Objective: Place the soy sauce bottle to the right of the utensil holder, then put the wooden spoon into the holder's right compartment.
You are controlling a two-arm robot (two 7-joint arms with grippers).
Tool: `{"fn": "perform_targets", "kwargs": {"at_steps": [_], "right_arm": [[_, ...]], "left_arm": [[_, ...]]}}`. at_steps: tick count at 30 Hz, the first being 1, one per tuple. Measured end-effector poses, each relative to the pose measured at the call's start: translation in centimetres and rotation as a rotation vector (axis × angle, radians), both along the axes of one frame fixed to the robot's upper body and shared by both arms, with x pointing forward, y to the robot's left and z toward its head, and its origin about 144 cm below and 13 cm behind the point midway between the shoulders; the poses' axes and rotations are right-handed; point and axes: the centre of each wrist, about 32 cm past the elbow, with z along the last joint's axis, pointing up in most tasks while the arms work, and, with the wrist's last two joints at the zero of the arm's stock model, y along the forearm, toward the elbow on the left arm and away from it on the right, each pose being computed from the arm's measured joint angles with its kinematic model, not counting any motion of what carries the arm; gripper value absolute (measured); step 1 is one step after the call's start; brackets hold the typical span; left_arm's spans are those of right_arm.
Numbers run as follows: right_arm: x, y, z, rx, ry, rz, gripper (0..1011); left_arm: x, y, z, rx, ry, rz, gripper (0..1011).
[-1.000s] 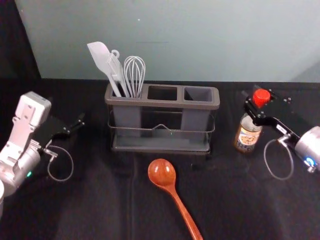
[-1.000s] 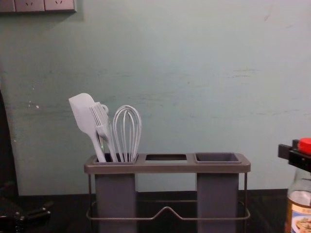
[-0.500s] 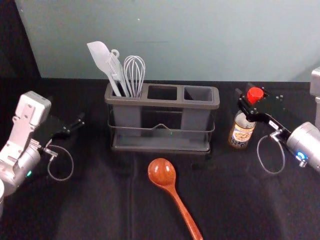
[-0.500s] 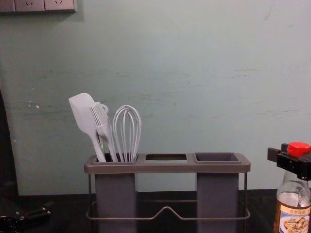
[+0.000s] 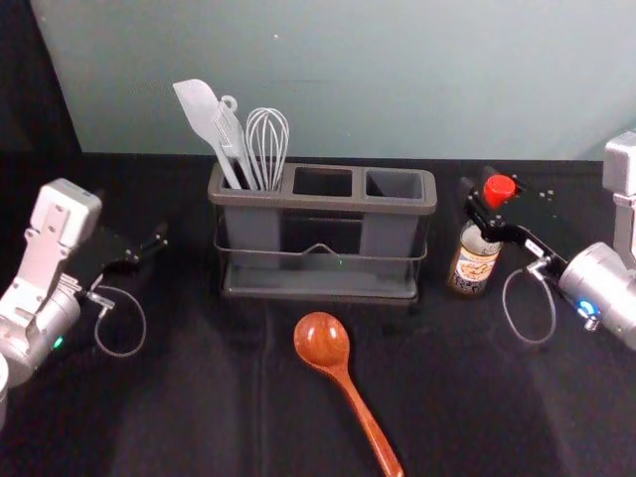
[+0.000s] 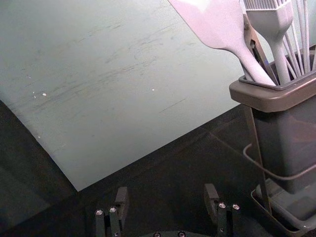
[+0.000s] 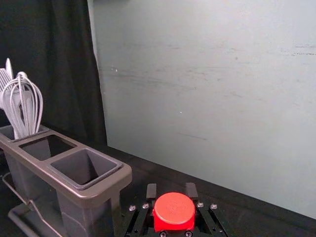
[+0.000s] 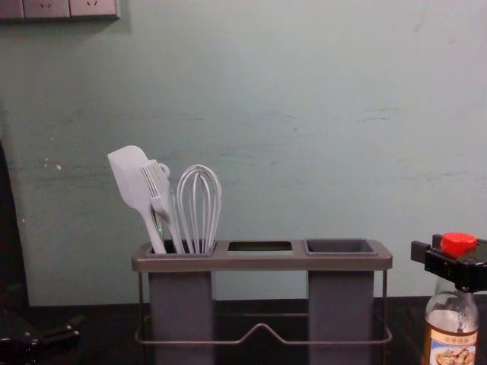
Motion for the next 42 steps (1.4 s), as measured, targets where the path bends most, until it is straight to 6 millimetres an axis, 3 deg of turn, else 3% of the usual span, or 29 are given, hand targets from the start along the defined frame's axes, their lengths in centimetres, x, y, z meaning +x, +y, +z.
{"fn": "perform_targets", "kwargs": {"at_steps": [12,29,34,42], "right_arm": [[0.0,0.0,-0.1,0.0,0.0,-0.001,369],[0.0,0.0,0.0,0.0,-0.001,-0.002,899],[-0.1,-0.1,0.0,-0.001,-0.001,-0.004,1004],[-1.0,-0.3,1.4,-0.004,-0.048,-0.02,1004]], "left_arm": [[0.0,0.0,0.0,0.0,0.0,0.0,1005],[0.0,0.0,0.0,0.0,0.0,0.0,1005],[0.0,0.0,0.0,0.0,0.0,0.0,1005],[0.0,0.0,0.0,0.0,0.0,0.0,1005]]}}
